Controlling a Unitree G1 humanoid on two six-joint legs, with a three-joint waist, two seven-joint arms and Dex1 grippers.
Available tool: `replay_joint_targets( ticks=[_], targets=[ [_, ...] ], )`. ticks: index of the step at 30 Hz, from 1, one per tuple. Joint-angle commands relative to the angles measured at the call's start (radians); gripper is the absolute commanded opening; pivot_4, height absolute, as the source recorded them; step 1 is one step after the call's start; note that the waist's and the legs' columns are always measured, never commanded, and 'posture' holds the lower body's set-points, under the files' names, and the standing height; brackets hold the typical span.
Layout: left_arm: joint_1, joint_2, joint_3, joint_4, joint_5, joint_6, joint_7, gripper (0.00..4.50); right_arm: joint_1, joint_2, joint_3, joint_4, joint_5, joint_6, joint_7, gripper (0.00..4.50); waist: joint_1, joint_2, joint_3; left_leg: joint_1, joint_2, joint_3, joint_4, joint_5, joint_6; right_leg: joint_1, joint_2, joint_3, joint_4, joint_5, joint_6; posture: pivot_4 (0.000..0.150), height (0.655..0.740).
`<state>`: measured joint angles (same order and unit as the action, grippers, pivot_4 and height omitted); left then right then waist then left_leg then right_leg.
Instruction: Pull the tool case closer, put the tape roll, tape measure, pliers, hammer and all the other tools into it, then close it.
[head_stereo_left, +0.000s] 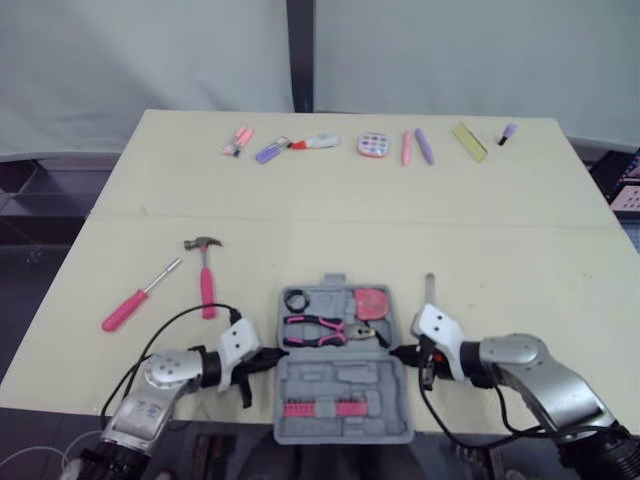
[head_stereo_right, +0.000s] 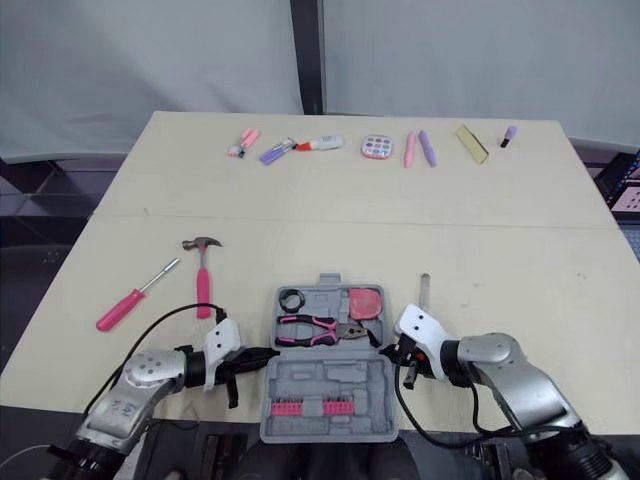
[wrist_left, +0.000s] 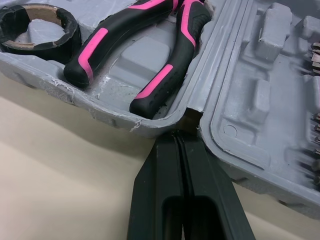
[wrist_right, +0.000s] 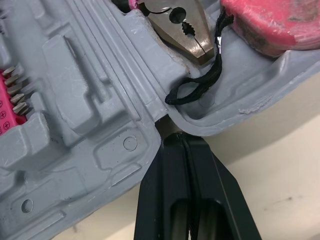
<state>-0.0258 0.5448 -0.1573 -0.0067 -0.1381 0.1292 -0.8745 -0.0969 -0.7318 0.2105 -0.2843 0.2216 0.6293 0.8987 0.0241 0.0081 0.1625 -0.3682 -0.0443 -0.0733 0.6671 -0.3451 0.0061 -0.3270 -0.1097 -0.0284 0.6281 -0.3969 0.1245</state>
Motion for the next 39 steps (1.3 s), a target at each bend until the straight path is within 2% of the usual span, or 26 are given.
replay_joint_targets(
  ticks=[1, 10, 39],
  targets=[
    [-0.023, -0.021, -0.016, 0.027, 0.021, -0.002, 0.023, 0.08, -0.006, 0.021, -0.003, -0.019, 0.011, -0.016, -0.006, 0.06, 0.000, 0.000, 0.000, 0.000, 0.000, 0.000, 0.000, 0.000, 0.000, 0.000, 0.000, 0.000, 0.000, 0.000, 0.000, 0.150, 0.7400],
    [-0.093, -0.038, -0.019, 0.094, 0.030, -0.011, 0.018, 0.08, -0.015, 0.032, -0.016, 0.002, -0.004, -0.024, -0.021, 0.06, 0.001, 0.001, 0.000, 0.000, -0.002, -0.002, 0.001, 0.001, 0.000, 0.002, -0.001, -0.010, 0.000, 0.000, 0.000, 0.150, 0.7400],
    [-0.211, -0.062, -0.009, 0.228, 0.039, -0.043, 0.008, 0.08, -0.064, 0.069, -0.042, 0.077, -0.055, -0.042, -0.079, 0.06, 0.000, 0.001, -0.001, 0.000, -0.003, -0.003, 0.001, 0.002, 0.001, 0.003, -0.002, -0.015, 0.001, 0.001, 0.001, 0.150, 0.7400]
  ],
)
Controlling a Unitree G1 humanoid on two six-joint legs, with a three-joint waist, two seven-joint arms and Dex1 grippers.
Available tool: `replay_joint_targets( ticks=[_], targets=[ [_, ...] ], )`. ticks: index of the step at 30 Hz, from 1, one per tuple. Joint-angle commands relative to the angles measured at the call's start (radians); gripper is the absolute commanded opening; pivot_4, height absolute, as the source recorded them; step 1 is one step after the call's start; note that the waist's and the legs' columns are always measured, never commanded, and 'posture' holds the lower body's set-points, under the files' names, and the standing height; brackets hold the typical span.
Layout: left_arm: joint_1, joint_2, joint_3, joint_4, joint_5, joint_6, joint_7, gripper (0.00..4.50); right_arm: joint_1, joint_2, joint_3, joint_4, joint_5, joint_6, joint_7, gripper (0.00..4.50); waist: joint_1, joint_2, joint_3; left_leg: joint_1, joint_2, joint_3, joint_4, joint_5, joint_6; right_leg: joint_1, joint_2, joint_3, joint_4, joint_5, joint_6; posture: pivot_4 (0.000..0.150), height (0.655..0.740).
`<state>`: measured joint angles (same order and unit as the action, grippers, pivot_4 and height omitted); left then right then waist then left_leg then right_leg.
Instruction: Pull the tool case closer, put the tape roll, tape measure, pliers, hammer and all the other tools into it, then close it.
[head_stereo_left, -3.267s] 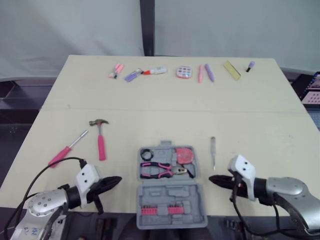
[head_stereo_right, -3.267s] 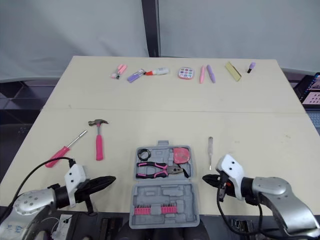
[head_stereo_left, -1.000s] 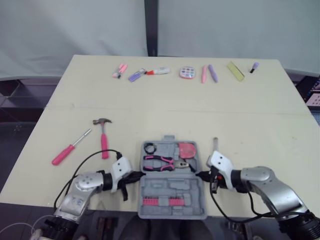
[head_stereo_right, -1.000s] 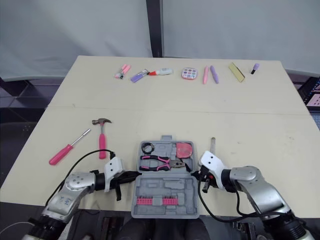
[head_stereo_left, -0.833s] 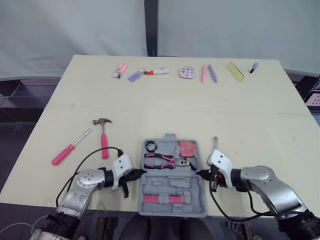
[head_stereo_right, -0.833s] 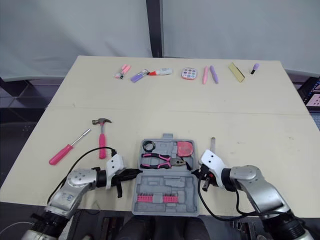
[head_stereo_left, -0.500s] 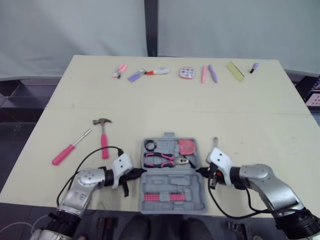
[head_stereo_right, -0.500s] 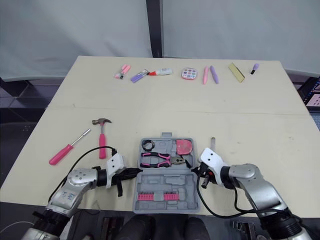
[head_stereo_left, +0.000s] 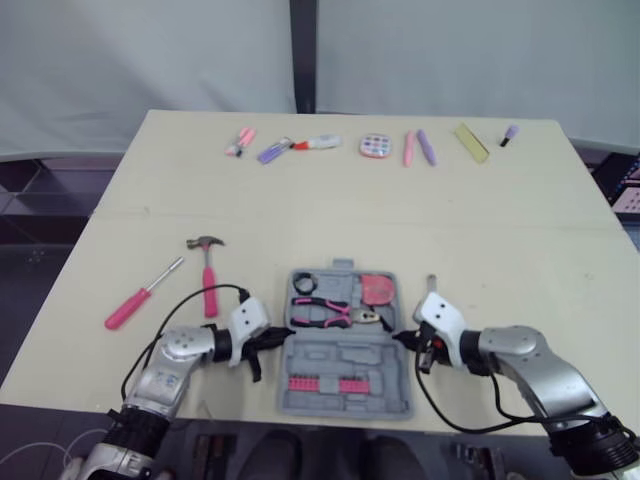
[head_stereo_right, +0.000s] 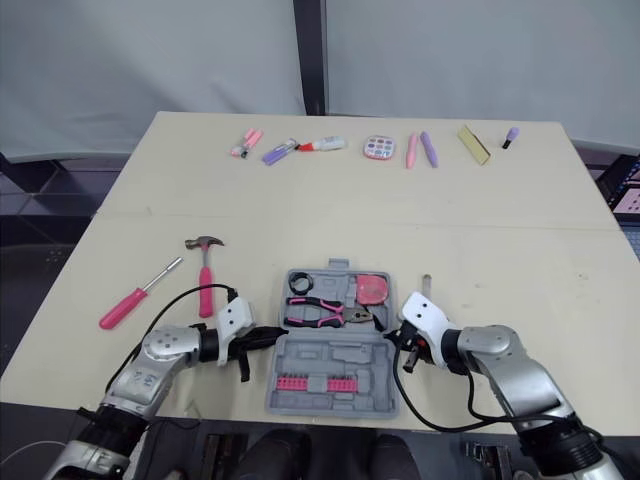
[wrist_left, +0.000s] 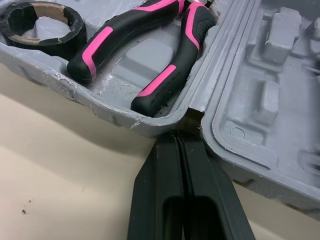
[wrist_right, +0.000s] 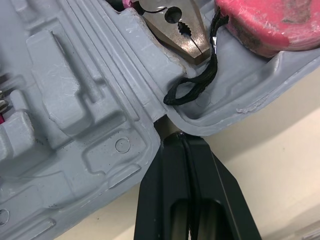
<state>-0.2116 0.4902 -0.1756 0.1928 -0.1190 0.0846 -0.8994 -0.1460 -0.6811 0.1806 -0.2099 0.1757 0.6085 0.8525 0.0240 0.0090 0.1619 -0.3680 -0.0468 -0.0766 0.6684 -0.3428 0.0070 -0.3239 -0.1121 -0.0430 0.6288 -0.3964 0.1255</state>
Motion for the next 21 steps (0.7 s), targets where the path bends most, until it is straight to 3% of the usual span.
replay_joint_targets(
  ticks=[1, 21],
  targets=[
    [-0.030, -0.009, 0.009, 0.032, 0.020, 0.001, 0.032, 0.08, -0.018, 0.021, -0.012, 0.006, -0.010, -0.022, -0.033, 0.06, -0.001, 0.000, 0.000, 0.000, 0.000, 0.000, 0.000, 0.000, 0.000, 0.000, 0.000, 0.000, 0.000, 0.000, 0.000, 0.150, 0.7400],
    [-0.086, -0.017, 0.012, 0.102, 0.027, -0.021, 0.034, 0.08, -0.030, 0.029, -0.012, 0.022, -0.022, -0.034, -0.040, 0.06, -0.002, 0.000, 0.000, 0.000, 0.000, 0.000, 0.000, 0.000, 0.000, 0.000, 0.000, -0.002, 0.000, 0.000, 0.000, 0.150, 0.7400]
  ],
)
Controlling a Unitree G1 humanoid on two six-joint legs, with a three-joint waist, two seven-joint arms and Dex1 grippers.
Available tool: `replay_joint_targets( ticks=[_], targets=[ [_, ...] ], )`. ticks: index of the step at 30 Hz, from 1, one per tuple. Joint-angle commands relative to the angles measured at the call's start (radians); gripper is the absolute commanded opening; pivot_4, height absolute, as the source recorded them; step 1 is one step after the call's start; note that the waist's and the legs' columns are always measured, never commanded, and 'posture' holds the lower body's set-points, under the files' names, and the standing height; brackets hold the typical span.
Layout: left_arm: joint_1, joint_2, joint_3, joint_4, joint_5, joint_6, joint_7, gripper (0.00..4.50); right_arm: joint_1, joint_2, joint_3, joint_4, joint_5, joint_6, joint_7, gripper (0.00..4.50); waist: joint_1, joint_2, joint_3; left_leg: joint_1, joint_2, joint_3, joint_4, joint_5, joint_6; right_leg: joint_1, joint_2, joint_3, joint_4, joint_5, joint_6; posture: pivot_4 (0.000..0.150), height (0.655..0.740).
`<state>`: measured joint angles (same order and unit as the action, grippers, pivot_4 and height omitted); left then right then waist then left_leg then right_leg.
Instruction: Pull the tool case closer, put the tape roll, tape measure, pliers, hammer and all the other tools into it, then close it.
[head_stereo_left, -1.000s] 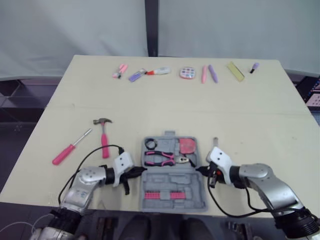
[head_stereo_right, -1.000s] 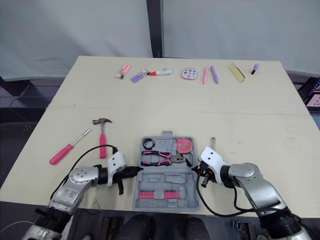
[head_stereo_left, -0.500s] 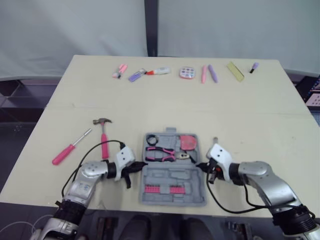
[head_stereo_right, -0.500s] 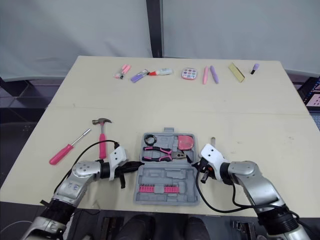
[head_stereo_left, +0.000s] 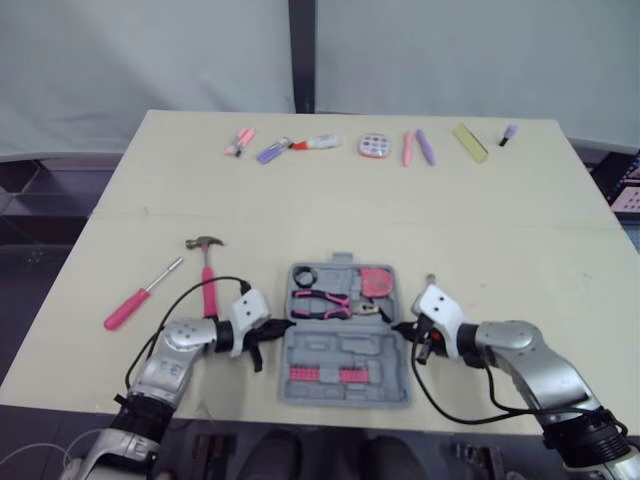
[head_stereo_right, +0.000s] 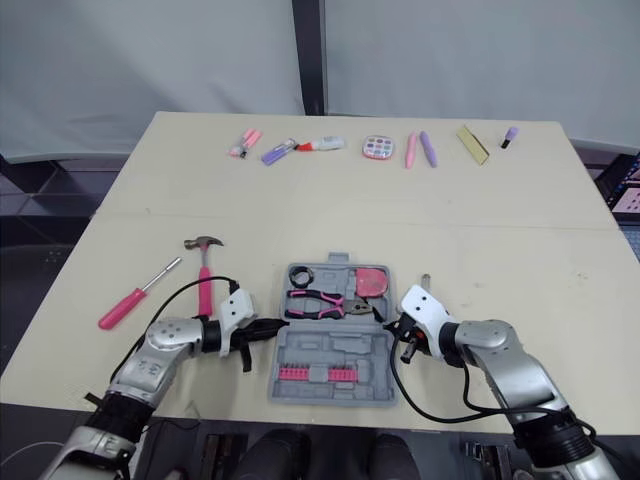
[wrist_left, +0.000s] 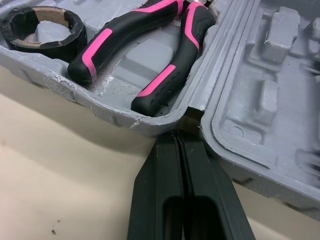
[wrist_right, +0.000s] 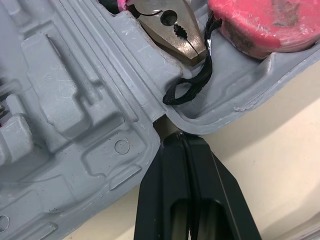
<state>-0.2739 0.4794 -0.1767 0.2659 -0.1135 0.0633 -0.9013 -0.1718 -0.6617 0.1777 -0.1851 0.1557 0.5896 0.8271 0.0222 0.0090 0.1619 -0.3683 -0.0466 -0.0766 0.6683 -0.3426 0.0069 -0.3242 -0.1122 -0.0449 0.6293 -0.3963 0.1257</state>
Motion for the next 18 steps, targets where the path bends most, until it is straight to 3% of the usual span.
replay_joint_targets(
  ticks=[1, 18],
  targets=[
    [-0.025, -0.006, 0.013, 0.031, 0.022, -0.001, 0.036, 0.08, -0.006, 0.011, -0.010, -0.001, -0.002, -0.015, -0.016, 0.06, 0.000, 0.000, 0.000, 0.000, 0.000, 0.000, 0.000, 0.000, 0.000, 0.000, 0.000, 0.000, 0.000, 0.000, 0.000, 0.150, 0.7400],
    [-0.035, -0.008, 0.012, 0.052, 0.025, -0.012, 0.033, 0.08, -0.009, 0.011, -0.012, 0.005, -0.007, -0.020, -0.021, 0.06, 0.000, 0.000, 0.000, 0.000, 0.000, 0.000, 0.000, 0.000, 0.000, 0.000, 0.000, -0.001, 0.000, 0.000, 0.000, 0.150, 0.7400]
  ],
)
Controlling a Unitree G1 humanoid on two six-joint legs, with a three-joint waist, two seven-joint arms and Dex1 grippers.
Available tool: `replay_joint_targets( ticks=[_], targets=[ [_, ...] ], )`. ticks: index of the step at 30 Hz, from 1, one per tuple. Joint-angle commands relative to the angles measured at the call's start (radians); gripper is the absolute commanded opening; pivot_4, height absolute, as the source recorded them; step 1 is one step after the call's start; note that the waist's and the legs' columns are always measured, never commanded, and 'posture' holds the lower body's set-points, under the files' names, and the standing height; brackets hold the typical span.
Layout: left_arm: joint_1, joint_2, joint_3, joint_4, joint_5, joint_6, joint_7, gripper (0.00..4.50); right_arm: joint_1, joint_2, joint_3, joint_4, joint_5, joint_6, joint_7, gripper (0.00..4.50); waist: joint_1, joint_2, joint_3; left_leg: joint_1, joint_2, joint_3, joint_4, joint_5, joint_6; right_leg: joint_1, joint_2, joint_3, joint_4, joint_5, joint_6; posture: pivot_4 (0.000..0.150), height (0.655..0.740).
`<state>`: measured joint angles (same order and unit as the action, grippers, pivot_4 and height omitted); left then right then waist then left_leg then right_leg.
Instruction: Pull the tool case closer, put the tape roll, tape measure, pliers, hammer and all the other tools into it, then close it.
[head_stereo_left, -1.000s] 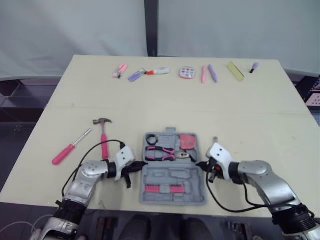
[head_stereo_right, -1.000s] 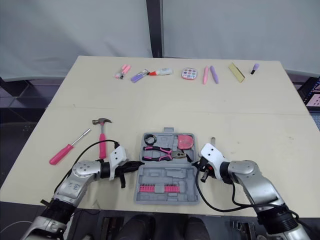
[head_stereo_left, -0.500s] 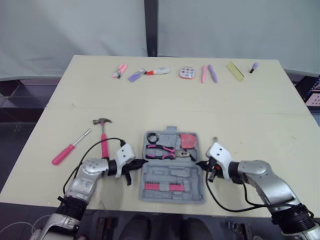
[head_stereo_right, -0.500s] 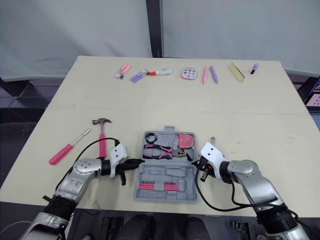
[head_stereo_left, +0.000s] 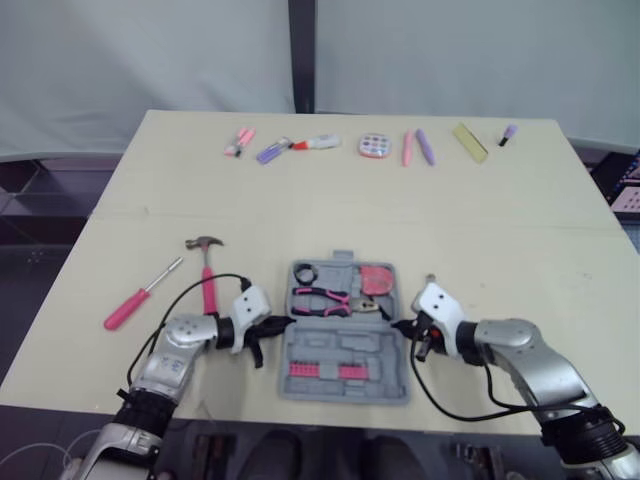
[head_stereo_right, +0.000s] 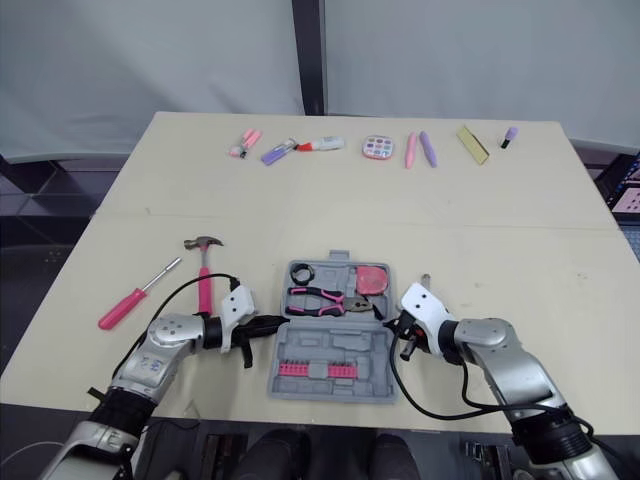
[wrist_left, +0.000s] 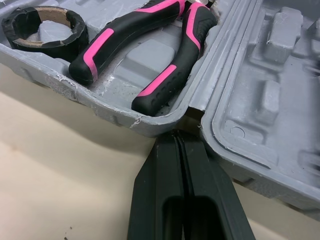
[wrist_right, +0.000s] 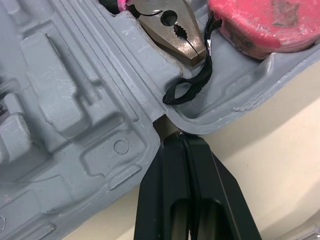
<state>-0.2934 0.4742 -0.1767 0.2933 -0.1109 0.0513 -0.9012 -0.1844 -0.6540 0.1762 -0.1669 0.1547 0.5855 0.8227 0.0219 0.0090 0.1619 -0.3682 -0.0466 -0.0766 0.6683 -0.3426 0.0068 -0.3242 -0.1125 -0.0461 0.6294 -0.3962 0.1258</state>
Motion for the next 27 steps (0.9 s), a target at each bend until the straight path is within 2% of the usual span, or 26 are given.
replay_joint_targets(
  ticks=[1, 27],
  targets=[
    [-0.015, -0.003, 0.011, 0.023, 0.022, 0.000, 0.032, 0.08, 0.003, 0.003, -0.011, -0.013, -0.006, -0.016, -0.018, 0.06, 0.000, 0.000, 0.000, 0.000, 0.000, 0.000, 0.000, 0.000, 0.000, 0.000, 0.000, 0.000, 0.000, 0.000, 0.000, 0.150, 0.7400],
    [-0.022, -0.008, 0.005, 0.033, 0.026, -0.009, 0.027, 0.08, -0.003, 0.004, -0.016, 0.005, -0.016, -0.031, -0.018, 0.06, 0.001, 0.000, 0.000, 0.000, 0.000, 0.000, 0.000, 0.000, 0.000, 0.000, 0.000, 0.000, 0.000, 0.000, 0.000, 0.150, 0.7400]
  ],
)
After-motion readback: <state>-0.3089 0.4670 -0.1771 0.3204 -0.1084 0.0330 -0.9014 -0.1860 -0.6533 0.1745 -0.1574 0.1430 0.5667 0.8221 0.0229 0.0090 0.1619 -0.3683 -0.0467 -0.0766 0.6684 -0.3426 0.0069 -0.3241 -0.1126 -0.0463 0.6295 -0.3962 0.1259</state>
